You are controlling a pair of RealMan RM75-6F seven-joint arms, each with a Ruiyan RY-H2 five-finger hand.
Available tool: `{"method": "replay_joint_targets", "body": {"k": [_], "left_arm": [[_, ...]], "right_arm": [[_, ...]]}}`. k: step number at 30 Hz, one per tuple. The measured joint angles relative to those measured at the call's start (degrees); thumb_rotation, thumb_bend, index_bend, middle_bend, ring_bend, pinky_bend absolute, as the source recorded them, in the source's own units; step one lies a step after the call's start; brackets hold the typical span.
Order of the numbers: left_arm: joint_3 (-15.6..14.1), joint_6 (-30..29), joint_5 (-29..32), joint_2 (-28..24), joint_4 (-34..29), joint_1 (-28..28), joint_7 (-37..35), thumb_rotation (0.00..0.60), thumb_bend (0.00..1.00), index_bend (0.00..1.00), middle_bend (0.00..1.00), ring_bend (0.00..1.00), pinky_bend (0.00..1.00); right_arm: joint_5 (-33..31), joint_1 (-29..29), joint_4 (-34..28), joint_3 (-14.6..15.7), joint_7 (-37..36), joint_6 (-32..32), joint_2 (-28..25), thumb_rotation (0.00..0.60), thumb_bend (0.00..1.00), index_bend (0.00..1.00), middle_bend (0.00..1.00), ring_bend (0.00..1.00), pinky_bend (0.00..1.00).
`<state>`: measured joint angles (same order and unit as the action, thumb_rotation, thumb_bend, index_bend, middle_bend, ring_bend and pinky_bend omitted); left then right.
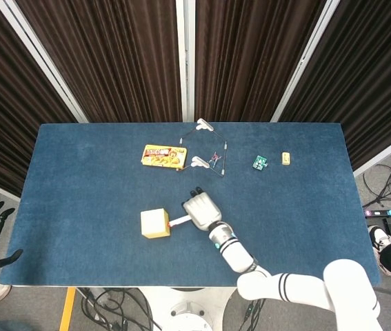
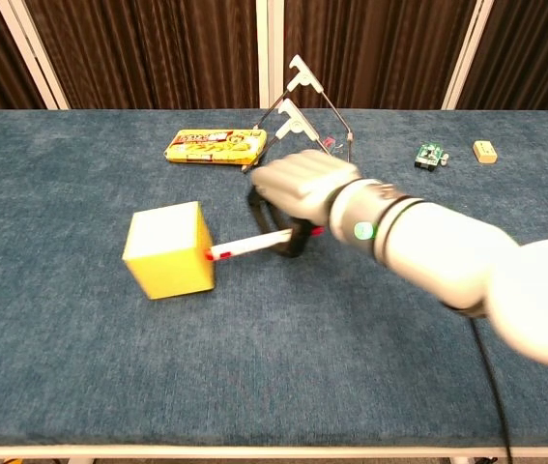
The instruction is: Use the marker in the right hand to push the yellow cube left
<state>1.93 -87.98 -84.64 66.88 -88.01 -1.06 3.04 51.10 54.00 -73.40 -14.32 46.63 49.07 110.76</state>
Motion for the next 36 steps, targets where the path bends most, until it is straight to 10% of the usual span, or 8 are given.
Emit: {"method": "replay_joint_targets", "body": {"k": [10,22,36], "left_arm": [[-0.1,0.1,0.3,0.0,0.2,0.3,-0.4,0.6,0.04,0.21,0.18,0.13,0.14],[0.0,0.1,-0.7,0.1,-0.2,-0.2,-0.3,0.6,0.03,0.21,0.18,0.13,0.14],[0.1,-0.6,-1.6,-0.6,-2.0,-0.4,1.3,0.6,0.04,0.21,0.18,0.13,0.14]], "right_arm": [[-3.4,4.3,1.6,-1.0,3.7,1.1,2.8,0.6,0.43,0.67,0.56,0.23,0.16],[-1.6,-3.1,-7.5,4.4,-0.6,5.4,-12.6,0.6,0.43,0.64,0.54,0.23,0.16],[-3.2,-7.2,-4.1,9.8,-4.4,2.9,-17.1,0.6,0.33,0.22,0.28,0.05,0.11]]}}
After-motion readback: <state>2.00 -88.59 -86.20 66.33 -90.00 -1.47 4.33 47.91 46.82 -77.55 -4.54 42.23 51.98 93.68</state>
